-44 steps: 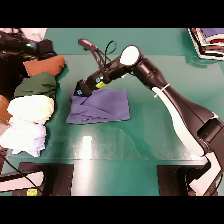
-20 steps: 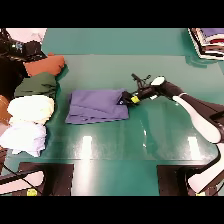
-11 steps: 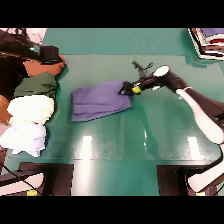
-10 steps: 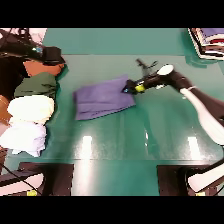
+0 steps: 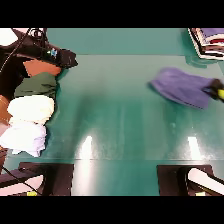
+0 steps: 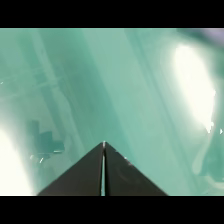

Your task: Fold the shirts.

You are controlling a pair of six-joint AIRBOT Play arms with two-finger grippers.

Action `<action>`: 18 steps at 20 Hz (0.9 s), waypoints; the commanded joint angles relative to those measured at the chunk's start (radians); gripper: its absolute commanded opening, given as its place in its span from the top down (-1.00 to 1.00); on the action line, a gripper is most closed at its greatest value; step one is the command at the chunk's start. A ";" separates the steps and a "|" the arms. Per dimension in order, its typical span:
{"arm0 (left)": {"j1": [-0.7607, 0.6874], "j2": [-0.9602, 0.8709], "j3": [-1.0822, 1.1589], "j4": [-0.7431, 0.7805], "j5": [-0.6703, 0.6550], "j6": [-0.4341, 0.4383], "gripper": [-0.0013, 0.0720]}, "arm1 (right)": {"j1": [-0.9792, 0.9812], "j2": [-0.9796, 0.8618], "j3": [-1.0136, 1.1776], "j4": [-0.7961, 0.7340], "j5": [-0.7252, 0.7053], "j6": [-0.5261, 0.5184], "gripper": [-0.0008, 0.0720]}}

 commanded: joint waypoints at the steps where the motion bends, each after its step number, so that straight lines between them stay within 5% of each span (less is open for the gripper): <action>1: -0.004 -0.001 0.000 -0.005 0.041 -0.022 0.89 | -0.331 0.113 -0.108 -0.053 -0.008 0.017 0.94; 8: -0.004 -0.001 0.000 -0.005 0.037 -0.021 0.89 | -0.481 0.074 -0.111 -0.103 0.043 -0.016 0.93; 9: -0.004 -0.001 0.000 -0.005 0.029 -0.018 0.89 | -0.481 0.061 -0.078 -0.143 0.069 -0.015 0.66; 11: -0.004 -0.001 0.000 -0.004 0.016 -0.018 0.89 | -0.499 0.039 0.009 -0.248 0.135 -0.015 -0.50; 12: -0.004 -0.001 0.000 -0.005 0.010 -0.018 0.89 | -0.512 0.031 0.058 -0.290 0.169 -0.010 -0.68; 18: -0.004 -0.001 0.000 -0.005 0.014 -0.018 0.89 | -0.515 0.085 0.210 -0.164 0.188 0.003 -0.67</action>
